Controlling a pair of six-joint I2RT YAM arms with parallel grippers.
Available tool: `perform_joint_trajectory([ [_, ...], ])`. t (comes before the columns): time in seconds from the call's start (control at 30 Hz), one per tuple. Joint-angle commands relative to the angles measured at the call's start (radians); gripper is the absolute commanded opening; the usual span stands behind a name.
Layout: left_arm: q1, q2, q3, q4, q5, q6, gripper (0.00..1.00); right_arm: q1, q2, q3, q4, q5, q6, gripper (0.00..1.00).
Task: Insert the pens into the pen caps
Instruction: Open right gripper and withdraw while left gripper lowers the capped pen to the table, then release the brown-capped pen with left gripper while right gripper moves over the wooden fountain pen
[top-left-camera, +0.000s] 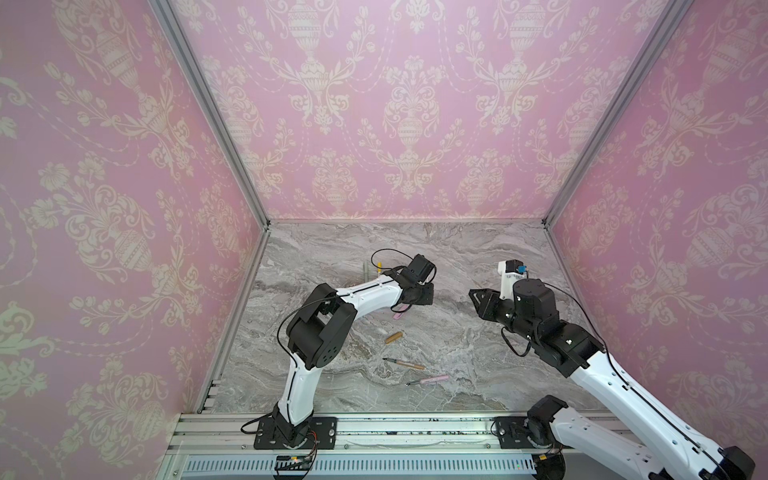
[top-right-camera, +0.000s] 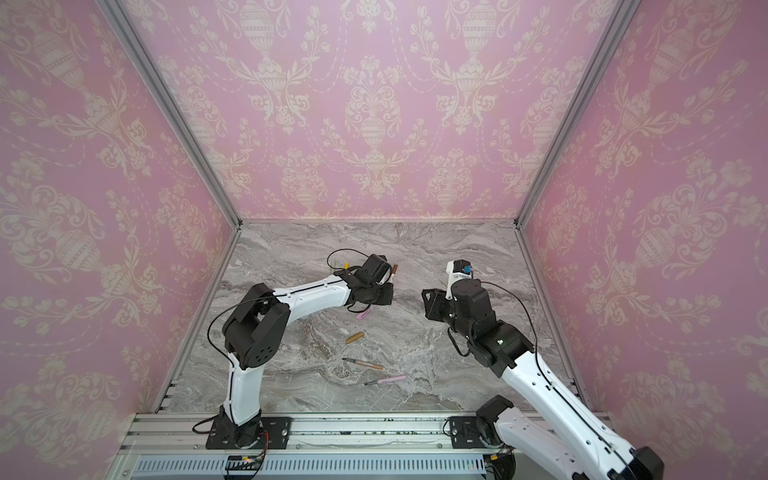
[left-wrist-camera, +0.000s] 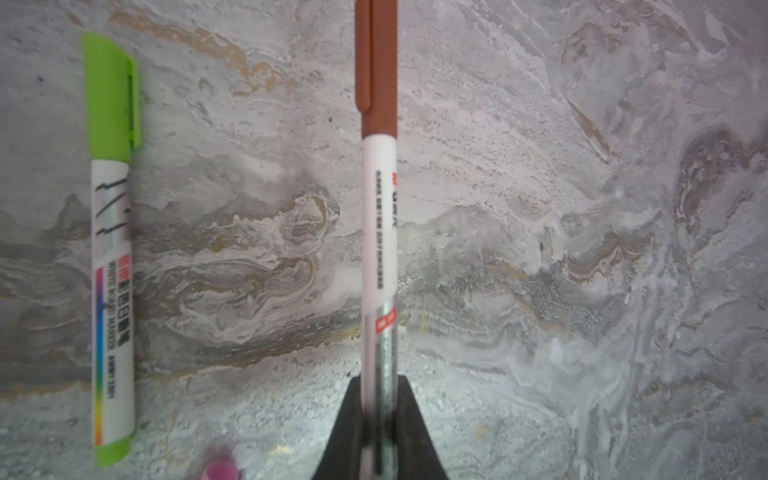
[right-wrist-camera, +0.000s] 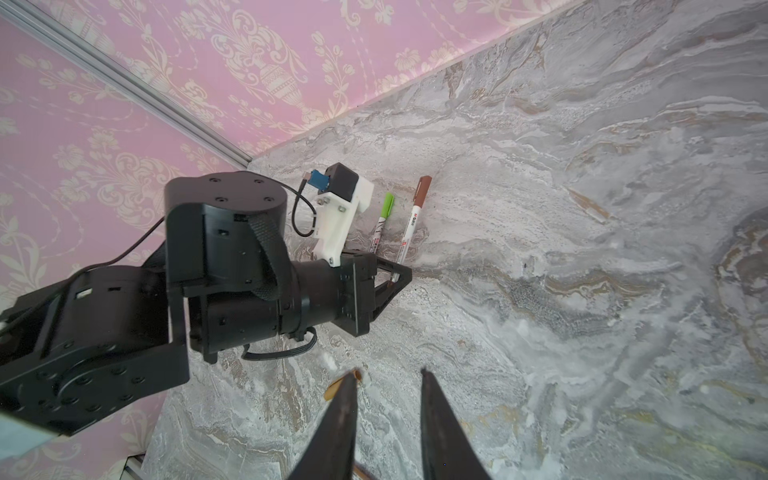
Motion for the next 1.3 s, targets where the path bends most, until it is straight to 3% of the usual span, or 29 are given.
perform_joint_trajectory([
  [0.0, -0.005, 0.035, 0.056, -0.104, -0.086, -0.038, 0.0, -0.009, -0.022, -0.018, -0.017, 0.035, -0.032, 0.27],
  [0.33, -0.004, 0.088, 0.062, -0.118, -0.193, -0.064, 0.01, -0.013, -0.013, -0.035, 0.004, 0.015, -0.031, 0.27],
  [0.73, 0.007, 0.044, 0.01, -0.048, -0.163, -0.035, 0.27, -0.014, 0.0, -0.037, -0.002, -0.018, -0.019, 0.28],
  [0.9, 0.023, -0.086, -0.086, 0.07, -0.092, 0.017, 0.42, -0.015, 0.009, -0.034, -0.019, -0.074, -0.059, 0.34],
  [1.07, 0.066, -0.324, -0.256, 0.201, -0.025, 0.083, 0.54, -0.001, 0.054, -0.01, -0.08, -0.202, -0.173, 0.39],
  [1.27, 0.179, -0.713, -0.57, 0.357, -0.034, 0.099, 0.75, 0.188, 0.234, 0.077, -0.183, -0.157, -0.303, 0.42],
])
